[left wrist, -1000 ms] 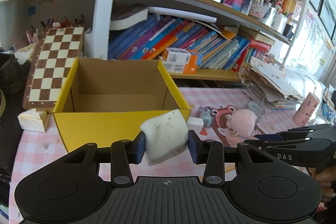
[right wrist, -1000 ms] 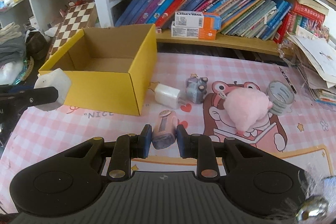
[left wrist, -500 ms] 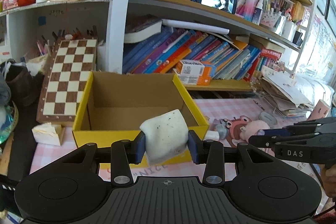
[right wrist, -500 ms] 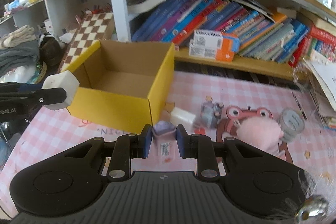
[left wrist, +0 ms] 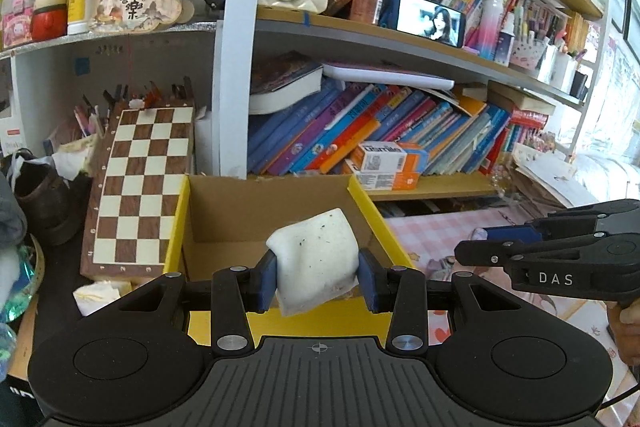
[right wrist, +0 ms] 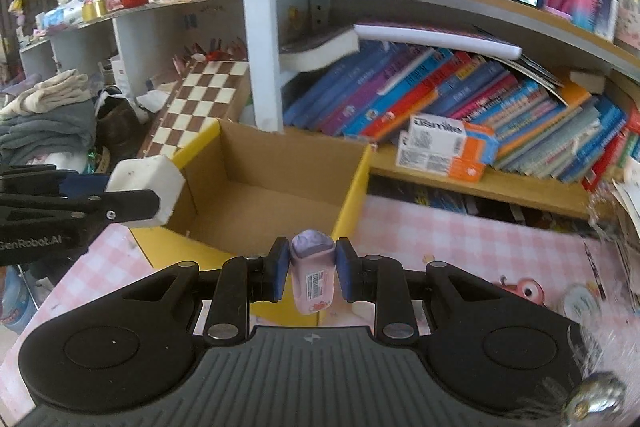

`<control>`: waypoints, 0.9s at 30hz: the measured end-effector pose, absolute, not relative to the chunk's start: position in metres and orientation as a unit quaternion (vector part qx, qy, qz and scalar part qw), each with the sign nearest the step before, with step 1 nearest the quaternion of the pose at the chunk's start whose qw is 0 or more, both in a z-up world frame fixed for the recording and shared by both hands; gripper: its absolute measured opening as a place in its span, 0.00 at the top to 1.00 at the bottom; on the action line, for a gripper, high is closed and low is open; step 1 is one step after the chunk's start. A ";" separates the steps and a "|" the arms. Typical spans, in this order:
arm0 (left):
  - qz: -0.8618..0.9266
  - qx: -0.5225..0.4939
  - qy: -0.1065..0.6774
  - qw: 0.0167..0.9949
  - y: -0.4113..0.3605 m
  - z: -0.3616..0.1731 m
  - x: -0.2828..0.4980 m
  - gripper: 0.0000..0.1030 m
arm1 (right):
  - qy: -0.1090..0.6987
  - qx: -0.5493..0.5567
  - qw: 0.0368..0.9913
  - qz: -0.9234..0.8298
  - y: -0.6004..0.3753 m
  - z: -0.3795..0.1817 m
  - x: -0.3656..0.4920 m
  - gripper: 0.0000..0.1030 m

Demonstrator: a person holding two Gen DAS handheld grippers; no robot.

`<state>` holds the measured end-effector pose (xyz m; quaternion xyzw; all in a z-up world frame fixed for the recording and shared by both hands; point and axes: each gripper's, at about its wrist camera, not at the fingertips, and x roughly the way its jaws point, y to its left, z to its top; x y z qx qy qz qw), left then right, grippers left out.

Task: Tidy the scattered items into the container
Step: 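Lift and carry the soap bar and pink tube over the yellow box with both tools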

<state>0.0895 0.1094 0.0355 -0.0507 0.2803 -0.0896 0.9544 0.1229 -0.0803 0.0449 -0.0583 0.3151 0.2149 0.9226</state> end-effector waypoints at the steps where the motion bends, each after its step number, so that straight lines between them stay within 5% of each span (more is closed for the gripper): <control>1: -0.089 -0.050 0.280 0.955 0.110 0.036 0.092 0.61 | 0.316 -0.056 0.921 0.219 -0.077 0.045 0.127 0.77; 27: -0.067 -0.037 0.339 0.938 0.127 -0.016 0.181 0.61 | 0.354 -0.135 0.879 0.290 -0.008 -0.005 0.210 0.77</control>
